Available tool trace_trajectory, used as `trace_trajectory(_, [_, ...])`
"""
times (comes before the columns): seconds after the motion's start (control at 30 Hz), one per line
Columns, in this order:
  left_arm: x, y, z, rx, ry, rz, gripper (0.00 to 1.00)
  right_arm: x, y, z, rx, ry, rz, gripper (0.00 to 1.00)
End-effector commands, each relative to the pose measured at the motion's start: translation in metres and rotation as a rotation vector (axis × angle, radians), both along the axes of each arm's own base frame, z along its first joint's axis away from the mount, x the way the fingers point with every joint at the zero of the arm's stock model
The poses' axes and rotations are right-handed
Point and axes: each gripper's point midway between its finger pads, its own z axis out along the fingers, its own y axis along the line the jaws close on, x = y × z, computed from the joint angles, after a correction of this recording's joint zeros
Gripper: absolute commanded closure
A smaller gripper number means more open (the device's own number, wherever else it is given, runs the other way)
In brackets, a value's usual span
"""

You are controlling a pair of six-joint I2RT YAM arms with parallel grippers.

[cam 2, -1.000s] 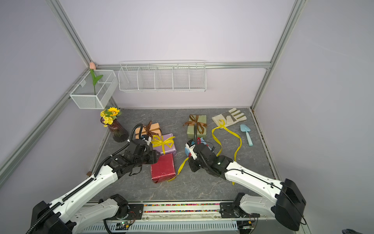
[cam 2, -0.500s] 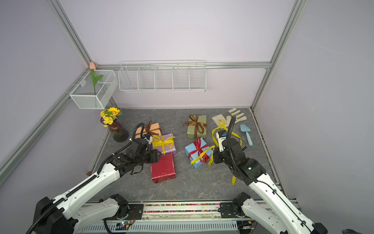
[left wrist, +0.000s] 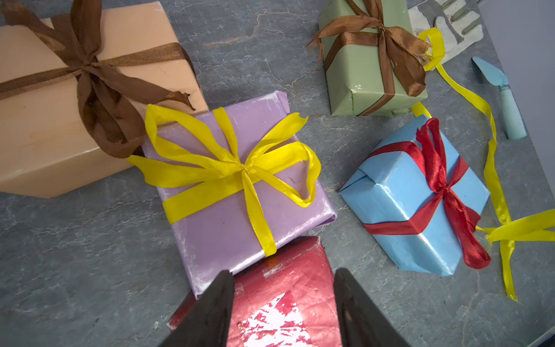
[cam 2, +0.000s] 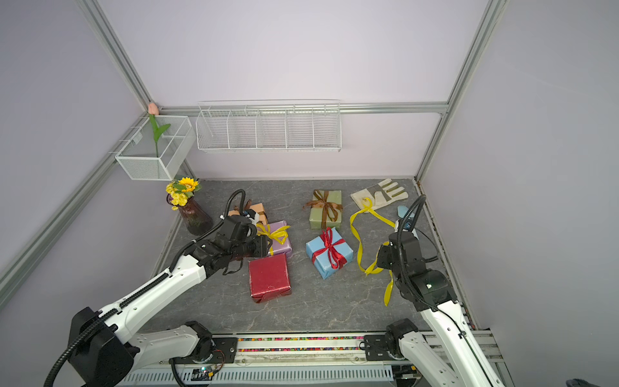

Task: Untie the ribbon bows on the gift boxes
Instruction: Place the ribbon at the center of the board.

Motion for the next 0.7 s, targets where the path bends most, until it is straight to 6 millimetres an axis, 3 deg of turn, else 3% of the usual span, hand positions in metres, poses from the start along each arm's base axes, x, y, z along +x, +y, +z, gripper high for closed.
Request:
trace_trajectory(0.0, [0.006, -0.017, 0.013, -0.008, -0.031, -0.055, 0.44, 0.013, 0.006, -0.019, 0.046, 0.043, -0.025, 0.93])
trace_trajectory(0.27, [0.001, -0.056, 0.008, 0.007, -0.019, -0.143, 0.45, 0.022, 0.014, -0.068, 0.05, 0.177, -0.03, 0.91])
trace_trajectory(0.47, [-0.002, -0.077, -0.004, 0.038, 0.025, -0.2, 0.46, 0.026, 0.012, -0.084, 0.017, 0.233, -0.037, 0.82])
trace_trajectory(0.67, [0.004, -0.087, -0.005, 0.046, 0.025, -0.208, 0.46, 0.024, 0.0, -0.083, -0.073, 0.267, -0.047, 0.43])
